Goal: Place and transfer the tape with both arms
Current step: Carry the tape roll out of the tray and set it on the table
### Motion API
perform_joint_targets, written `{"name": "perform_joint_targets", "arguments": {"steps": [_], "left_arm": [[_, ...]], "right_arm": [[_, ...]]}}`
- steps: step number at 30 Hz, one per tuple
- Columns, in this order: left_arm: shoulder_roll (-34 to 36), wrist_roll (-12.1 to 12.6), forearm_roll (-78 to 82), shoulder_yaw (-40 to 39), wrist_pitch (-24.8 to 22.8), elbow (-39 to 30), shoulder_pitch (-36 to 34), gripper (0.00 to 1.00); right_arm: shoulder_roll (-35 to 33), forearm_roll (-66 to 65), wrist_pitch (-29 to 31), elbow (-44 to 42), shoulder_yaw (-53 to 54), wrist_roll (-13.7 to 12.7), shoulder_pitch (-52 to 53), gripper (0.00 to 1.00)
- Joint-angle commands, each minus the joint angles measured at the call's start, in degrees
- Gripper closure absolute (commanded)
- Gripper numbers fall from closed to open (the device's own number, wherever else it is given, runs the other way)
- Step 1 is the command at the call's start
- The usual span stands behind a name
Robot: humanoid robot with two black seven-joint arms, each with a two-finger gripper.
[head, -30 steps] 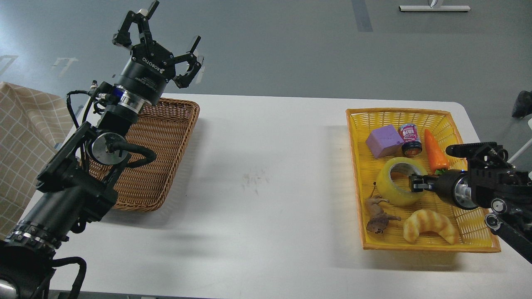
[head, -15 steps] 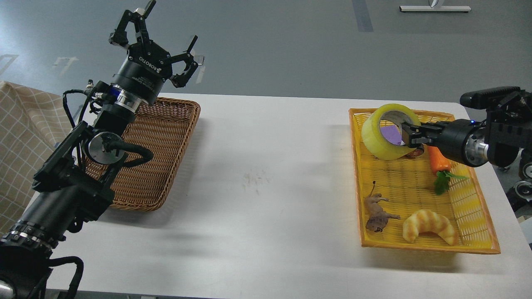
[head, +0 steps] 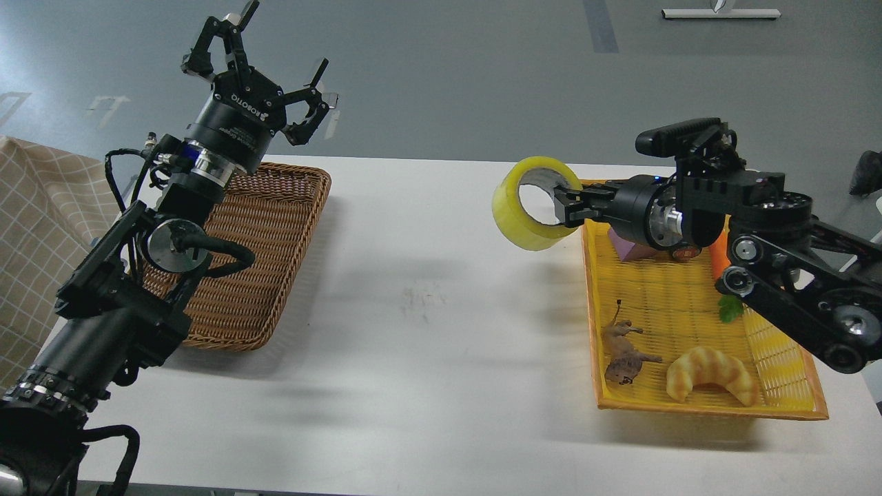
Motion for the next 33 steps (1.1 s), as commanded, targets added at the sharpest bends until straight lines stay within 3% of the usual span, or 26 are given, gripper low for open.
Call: {"name": "perform_joint_targets", "arguments": {"steps": [1,11,33], "left_arm": [[0.08,0.09,0.0,0.01,0.0,-0.1,-0.01,0.02],[-0.18,0.09,0.0,0.01,0.0,-0.1,-0.01,0.02],[-0.27,0.09,0.0,0.01,0.0,-0.19,-0.01,0.02]], "right_arm": [[5.13,-0.07,0.0,-4.13,-3.08,-0.06,1.26,1.0],[17.79,0.02,0.0,-16.96,-10.03,-0.24,5.75,1.0],[23.78,0.37,0.0,-21.54,-14.96,-0.24,5.58,1.0]]}}
